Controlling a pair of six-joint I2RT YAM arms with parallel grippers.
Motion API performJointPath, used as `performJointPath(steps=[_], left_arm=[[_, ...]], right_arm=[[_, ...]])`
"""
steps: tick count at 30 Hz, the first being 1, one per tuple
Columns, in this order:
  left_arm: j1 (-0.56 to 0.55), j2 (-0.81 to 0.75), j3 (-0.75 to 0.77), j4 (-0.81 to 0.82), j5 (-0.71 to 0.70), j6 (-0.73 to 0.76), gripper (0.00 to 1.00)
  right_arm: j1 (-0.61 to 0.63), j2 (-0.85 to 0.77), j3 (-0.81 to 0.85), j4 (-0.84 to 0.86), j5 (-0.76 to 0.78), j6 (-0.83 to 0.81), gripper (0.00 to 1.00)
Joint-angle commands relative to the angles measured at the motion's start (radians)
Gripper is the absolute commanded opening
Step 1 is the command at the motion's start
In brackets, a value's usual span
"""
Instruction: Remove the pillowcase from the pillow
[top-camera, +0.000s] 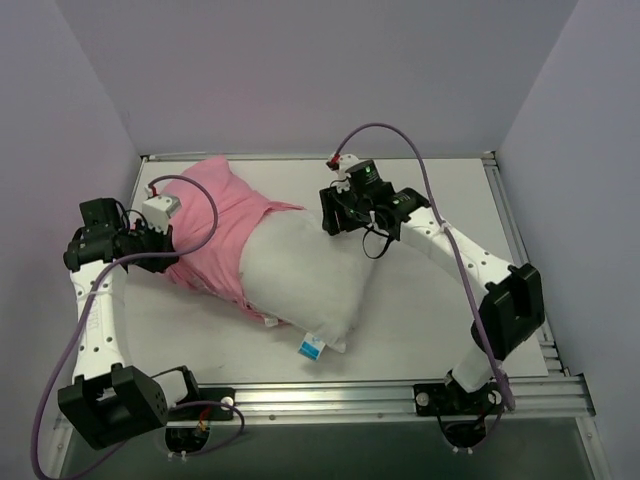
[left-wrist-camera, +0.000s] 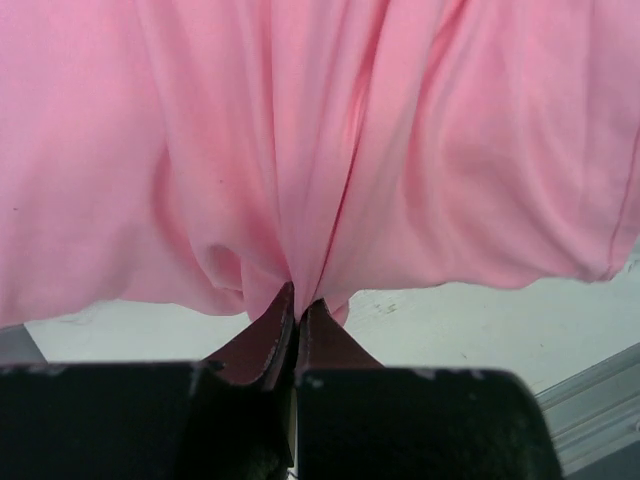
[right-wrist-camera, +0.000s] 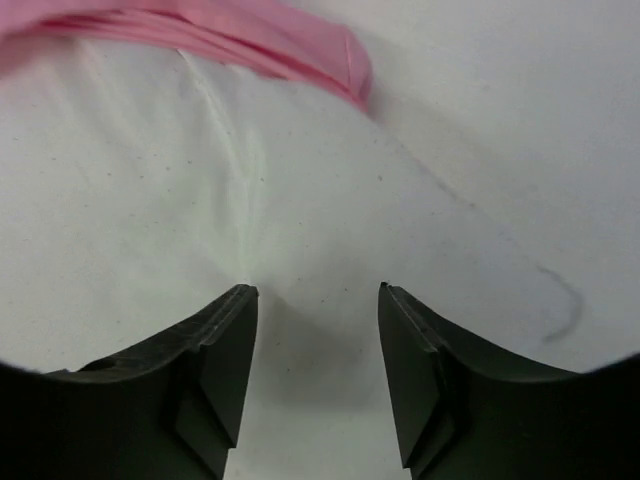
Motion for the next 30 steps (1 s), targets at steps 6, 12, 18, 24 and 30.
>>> performJointPath(steps=[6,12,18,24,30], left_arm=[[0.010,-0.018,0.083,0.074,-0.049,-0.088,0.02],[-0.004,-0.038,0.088,0.064,-0.048,-0.093,0.02],[-0.010,-0.051,0.108,0.055,-0.045,-0.102,0.02],[-0.011,-0.054,0.120,0.043,-0.048,-0.093,0.02],[-0.011,-0.050,0.144,0.043,-0.035,-0.104,0.02]], right_arm=[[0.360,-0.205,0.018,-0.115,0.423,-0.212,0.73],[0.718,-0.138,0.033,-0.130,0.652,-0.317,0.78],[0.808,0.068,0.150,-0.148,0.722,-0.396,0.80],[0.822,0.226,0.259,-0.154,0.721,-0.423,0.81],[0.810,0.296,0.214,-0.151,0.746,-0.429,0.84]])
